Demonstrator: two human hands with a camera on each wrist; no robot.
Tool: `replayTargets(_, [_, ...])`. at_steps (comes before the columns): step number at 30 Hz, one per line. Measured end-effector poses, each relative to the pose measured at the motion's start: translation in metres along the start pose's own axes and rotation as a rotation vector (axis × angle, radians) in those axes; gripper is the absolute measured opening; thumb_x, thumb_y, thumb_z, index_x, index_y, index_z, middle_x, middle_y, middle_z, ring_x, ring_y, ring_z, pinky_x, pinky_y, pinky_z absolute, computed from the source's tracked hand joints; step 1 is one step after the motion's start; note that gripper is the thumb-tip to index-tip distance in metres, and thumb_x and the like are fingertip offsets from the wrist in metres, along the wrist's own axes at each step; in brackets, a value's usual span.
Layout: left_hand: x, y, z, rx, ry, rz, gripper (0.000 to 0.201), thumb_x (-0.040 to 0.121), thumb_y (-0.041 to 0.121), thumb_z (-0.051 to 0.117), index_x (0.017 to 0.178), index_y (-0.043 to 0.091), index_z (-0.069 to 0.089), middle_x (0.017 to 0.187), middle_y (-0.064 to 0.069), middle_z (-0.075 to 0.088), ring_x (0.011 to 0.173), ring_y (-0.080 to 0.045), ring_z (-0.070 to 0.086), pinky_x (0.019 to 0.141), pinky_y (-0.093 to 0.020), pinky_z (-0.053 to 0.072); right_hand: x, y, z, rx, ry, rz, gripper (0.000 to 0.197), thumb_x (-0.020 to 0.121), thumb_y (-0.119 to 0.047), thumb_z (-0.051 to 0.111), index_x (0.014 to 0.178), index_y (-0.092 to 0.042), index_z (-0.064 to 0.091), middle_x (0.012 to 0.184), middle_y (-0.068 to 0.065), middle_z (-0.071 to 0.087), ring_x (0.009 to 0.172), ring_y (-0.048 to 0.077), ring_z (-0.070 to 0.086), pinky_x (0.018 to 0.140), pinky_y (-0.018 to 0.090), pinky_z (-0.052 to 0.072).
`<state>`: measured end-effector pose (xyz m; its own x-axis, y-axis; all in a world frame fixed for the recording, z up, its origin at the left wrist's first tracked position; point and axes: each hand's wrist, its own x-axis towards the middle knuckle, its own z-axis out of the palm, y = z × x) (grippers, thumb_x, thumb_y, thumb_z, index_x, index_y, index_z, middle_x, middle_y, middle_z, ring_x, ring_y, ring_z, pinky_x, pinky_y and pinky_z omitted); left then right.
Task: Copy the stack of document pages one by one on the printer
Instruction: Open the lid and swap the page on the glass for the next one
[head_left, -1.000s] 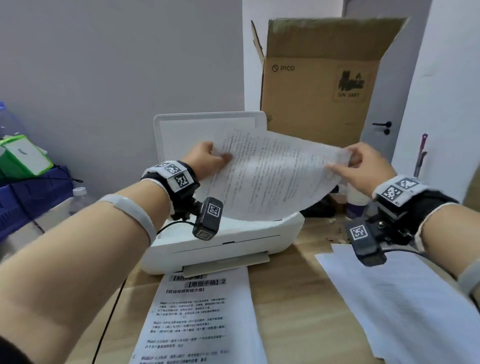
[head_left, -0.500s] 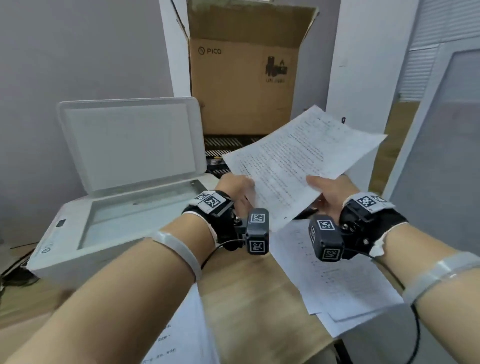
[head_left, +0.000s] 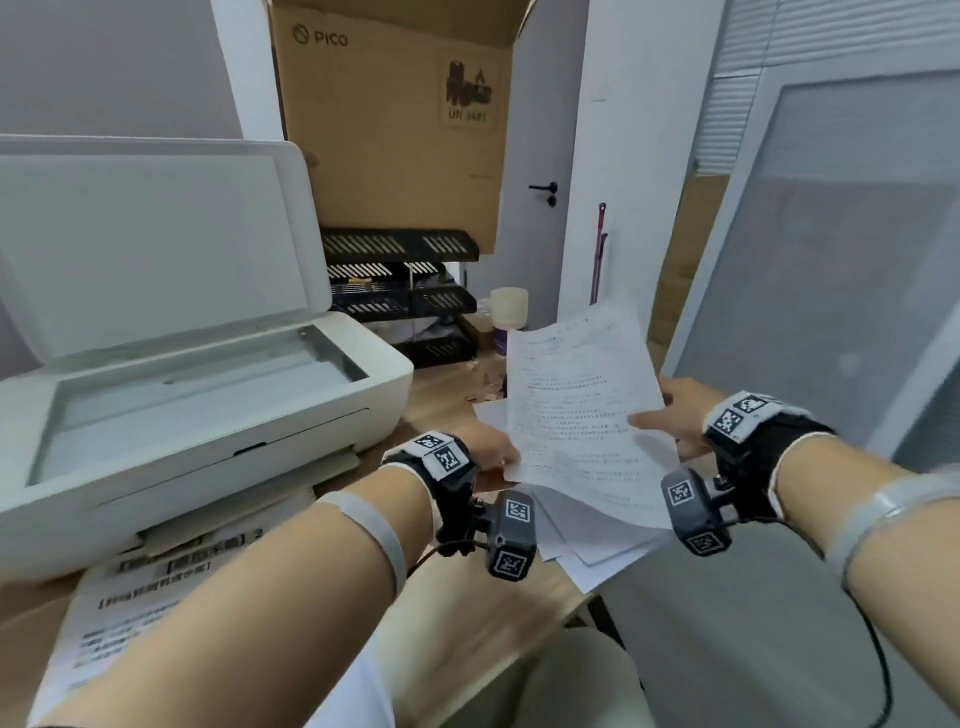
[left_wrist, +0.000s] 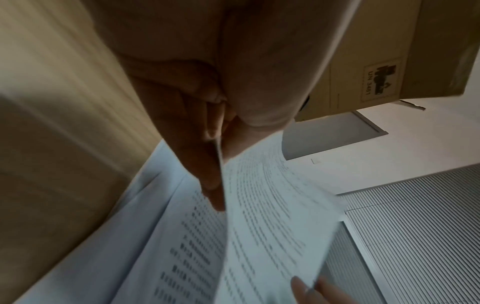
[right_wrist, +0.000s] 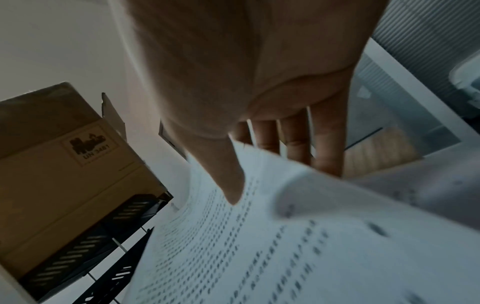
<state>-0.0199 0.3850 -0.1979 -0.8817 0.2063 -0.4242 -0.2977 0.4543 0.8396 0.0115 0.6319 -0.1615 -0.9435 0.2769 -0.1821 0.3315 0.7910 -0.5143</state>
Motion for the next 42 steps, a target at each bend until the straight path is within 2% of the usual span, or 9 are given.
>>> replayTargets(3, [0.004, -0.013, 0.004, -0.078, 0.029, -0.03, 0.019, 0.09, -0.007, 0.056, 0.077, 0.006, 0.052, 0.064, -0.01, 0.065, 0.045, -0.016, 0.064, 0.05, -0.023, 0.052, 0.001, 0.005, 0.011, 0.022, -0.093, 0.109, 0.03, 0.092, -0.008, 0.065, 0.121, -0.01, 0.057, 0.095, 0.009, 0.064, 0.07, 0.023, 0.058, 0.051, 0.022, 0.048])
replayTargets(6, [-0.001, -0.018, 0.008, -0.055, -0.035, -0.062, 0.014, 0.092, 0.0, 0.058, 0.078, 0.003, 0.055, 0.046, -0.005, 0.063, 0.04, -0.015, 0.063, 0.049, -0.023, 0.052, 0.012, 0.01, 0.015, -0.112, -0.006, 0.081, 0.035, 0.09, -0.004, 0.059, 0.122, -0.017, 0.059, 0.122, 0.012, 0.058, 0.082, 0.026, 0.061, 0.062, 0.031, 0.054])
replayTargets(10, [-0.008, -0.018, 0.005, -0.053, -0.194, -0.165, 0.015, 0.097, 0.018, 0.059, 0.102, 0.005, 0.055, 0.083, -0.009, 0.07, 0.074, -0.019, 0.072, 0.059, -0.027, 0.048, 0.023, 0.014, 0.018, -0.253, 0.063, 0.097, 0.035, 0.089, -0.008, 0.057, 0.124, -0.017, 0.06, 0.138, 0.011, 0.055, 0.113, 0.03, 0.058, 0.094, 0.036, 0.05])
replayTargets(15, [0.001, -0.02, -0.01, -0.027, 0.013, -0.143, 0.036, 0.089, 0.021, 0.066, 0.118, 0.007, 0.05, 0.096, -0.01, 0.059, 0.079, -0.026, 0.064, 0.065, -0.036, 0.057, 0.034, 0.011, 0.037, -0.453, -0.008, 0.229, 0.045, 0.101, -0.028, 0.048, 0.138, -0.004, 0.05, 0.14, 0.015, 0.052, 0.132, 0.035, 0.046, 0.112, 0.041, 0.034])
replayTargets(21, [0.002, -0.02, -0.002, -0.201, -0.041, -0.11, 0.043, 0.084, 0.019, 0.068, 0.123, 0.011, 0.052, 0.109, -0.01, 0.063, 0.099, -0.028, 0.067, 0.083, -0.054, 0.057, 0.051, 0.016, 0.049, -0.453, -0.082, 0.188, 0.051, 0.094, -0.043, 0.054, 0.131, -0.008, 0.055, 0.133, 0.011, 0.058, 0.123, 0.03, 0.055, 0.105, 0.04, 0.042])
replayTargets(28, [-0.002, -0.022, -0.015, -0.201, -0.053, -0.098, 0.044, 0.086, 0.02, 0.067, 0.126, 0.011, 0.052, 0.115, -0.012, 0.062, 0.095, -0.027, 0.07, 0.09, -0.051, 0.056, 0.03, -0.044, 0.045, -0.34, -0.026, -0.008, 0.048, 0.093, -0.031, 0.059, 0.135, -0.009, 0.05, 0.137, 0.012, 0.055, 0.118, 0.03, 0.057, 0.093, 0.034, 0.047])
replayTargets(32, [-0.018, -0.029, -0.053, -0.14, -0.01, -0.122, 0.017, 0.09, 0.024, 0.062, 0.103, 0.013, 0.06, 0.102, -0.005, 0.062, 0.091, -0.023, 0.068, 0.1, -0.044, 0.048, -0.007, -0.113, 0.072, -0.073, -0.283, -0.224, 0.023, 0.097, -0.026, 0.056, 0.113, -0.012, 0.064, 0.105, 0.005, 0.071, 0.087, 0.021, 0.071, 0.072, 0.031, 0.055])
replayTargets(36, [-0.045, -0.054, -0.103, -0.098, 0.082, -0.134, 0.008, 0.089, 0.025, 0.062, 0.089, 0.017, 0.064, 0.083, -0.001, 0.066, 0.082, -0.02, 0.064, 0.085, -0.036, 0.042, -0.039, -0.16, 0.132, 0.07, -0.544, -0.317, 0.013, 0.098, -0.017, 0.052, 0.096, -0.011, 0.064, 0.086, 0.008, 0.068, 0.062, 0.018, 0.064, 0.057, 0.027, 0.052])
replayTargets(42, [-0.1, -0.12, -0.166, -0.09, 0.357, -0.218, 0.007, 0.087, 0.02, 0.065, 0.086, 0.013, 0.068, 0.089, -0.005, 0.072, 0.079, -0.021, 0.063, 0.076, -0.032, 0.041, -0.066, -0.198, 0.204, 0.089, -0.737, -0.352, 0.021, 0.095, -0.019, 0.061, 0.102, 0.001, 0.063, 0.076, 0.011, 0.068, 0.057, 0.024, 0.062, 0.068, 0.043, 0.056])
